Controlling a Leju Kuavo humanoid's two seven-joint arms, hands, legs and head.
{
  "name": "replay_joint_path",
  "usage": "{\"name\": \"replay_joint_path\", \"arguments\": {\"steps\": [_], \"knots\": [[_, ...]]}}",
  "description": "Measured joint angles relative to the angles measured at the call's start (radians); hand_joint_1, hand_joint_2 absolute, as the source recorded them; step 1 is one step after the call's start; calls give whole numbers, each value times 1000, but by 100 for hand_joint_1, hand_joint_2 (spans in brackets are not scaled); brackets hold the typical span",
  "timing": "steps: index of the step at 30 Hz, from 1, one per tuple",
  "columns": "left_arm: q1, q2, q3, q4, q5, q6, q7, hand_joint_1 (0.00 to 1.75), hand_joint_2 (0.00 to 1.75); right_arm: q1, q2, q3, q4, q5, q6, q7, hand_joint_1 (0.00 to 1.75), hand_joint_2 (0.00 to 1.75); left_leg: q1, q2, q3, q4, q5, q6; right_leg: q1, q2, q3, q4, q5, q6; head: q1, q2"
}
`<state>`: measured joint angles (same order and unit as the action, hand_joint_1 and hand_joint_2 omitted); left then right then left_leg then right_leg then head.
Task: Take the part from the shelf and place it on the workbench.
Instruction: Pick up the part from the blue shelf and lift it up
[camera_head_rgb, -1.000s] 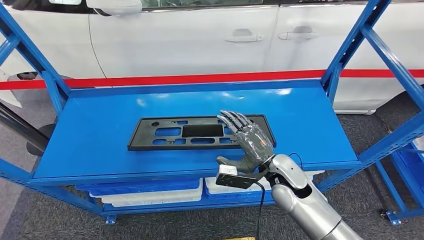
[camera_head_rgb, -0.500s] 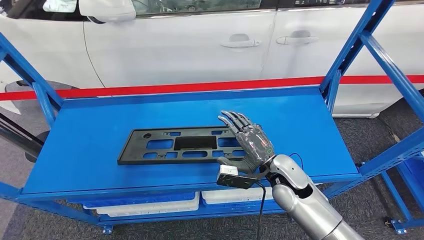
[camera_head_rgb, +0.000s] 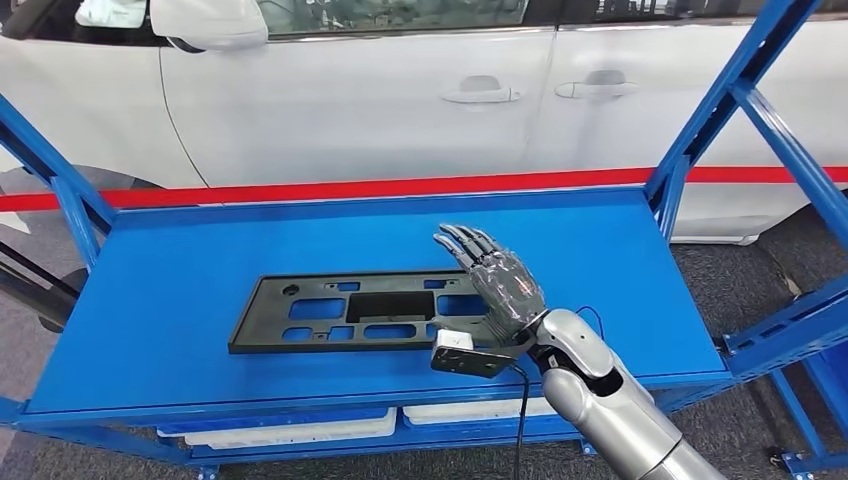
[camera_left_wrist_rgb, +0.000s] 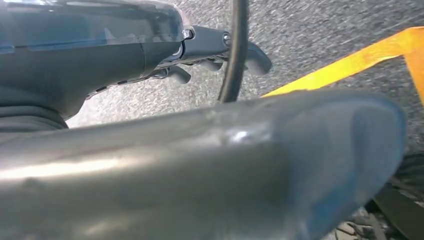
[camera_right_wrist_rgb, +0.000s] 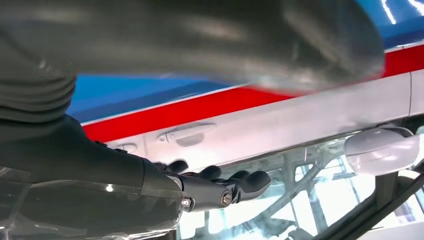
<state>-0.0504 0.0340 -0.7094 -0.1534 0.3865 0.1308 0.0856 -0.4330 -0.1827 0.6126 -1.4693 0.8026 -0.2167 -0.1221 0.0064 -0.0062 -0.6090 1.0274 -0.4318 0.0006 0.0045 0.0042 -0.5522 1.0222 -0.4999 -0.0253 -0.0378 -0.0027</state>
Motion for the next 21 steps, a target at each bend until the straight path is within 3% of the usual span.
{"name": "replay_joint_path", "arguments": {"steps": [8, 14, 21], "knots": [[-2, 0, -8, 0, 3, 0, -1, 0, 0, 0, 0, 0, 4, -3, 16, 3, 0, 175, -3, -1, 4, -2, -6, 9, -2, -2, 11, -16, 0, 2, 0, 0], [-3, 0, -13, 0, 10, 0, -2, 0, 0, -2, 5, 12, 18, 3, 47, 6, 0, 175, -3, 0, 4, -2, -5, 10, -2, -2, 11, -17, 2, 9, 0, 0], [-4, 0, -17, 0, 19, 0, -5, 0, 0, -13, 11, 70, 56, 8, 93, 17, 0, 175, -3, 0, 5, -2, -5, 10, -1, -2, 11, -17, 2, 10, 0, 0]]}}
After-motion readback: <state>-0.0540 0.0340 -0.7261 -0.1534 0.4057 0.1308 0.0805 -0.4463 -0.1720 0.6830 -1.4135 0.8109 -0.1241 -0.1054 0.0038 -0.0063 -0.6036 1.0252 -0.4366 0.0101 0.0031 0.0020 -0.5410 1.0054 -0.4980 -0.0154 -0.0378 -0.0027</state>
